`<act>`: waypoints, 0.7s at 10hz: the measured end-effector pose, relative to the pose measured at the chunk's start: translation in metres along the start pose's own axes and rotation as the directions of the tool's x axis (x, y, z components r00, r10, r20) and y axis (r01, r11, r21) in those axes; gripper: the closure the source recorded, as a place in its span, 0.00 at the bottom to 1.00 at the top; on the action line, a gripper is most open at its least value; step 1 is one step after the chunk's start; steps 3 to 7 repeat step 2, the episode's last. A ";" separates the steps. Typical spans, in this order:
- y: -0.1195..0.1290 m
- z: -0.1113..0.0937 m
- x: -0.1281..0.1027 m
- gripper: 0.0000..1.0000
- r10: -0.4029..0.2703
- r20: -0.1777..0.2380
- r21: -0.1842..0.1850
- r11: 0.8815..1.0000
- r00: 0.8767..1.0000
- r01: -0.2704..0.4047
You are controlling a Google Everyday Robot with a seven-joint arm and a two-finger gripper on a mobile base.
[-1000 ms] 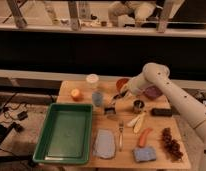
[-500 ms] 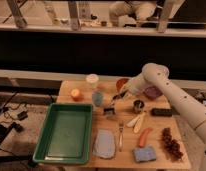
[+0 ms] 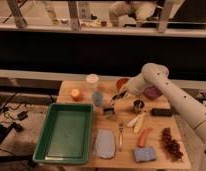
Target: Wipe table surface with brush
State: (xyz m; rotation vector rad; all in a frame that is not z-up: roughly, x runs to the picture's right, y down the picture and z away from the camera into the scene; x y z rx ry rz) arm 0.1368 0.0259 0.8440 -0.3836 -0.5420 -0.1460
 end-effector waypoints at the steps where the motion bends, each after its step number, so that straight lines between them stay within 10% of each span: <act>1: 0.000 0.000 0.000 0.28 0.000 0.000 0.000 1.000 1.000 0.000; 7: 0.000 0.000 0.000 0.22 0.001 0.000 0.000 1.000 1.000 -0.001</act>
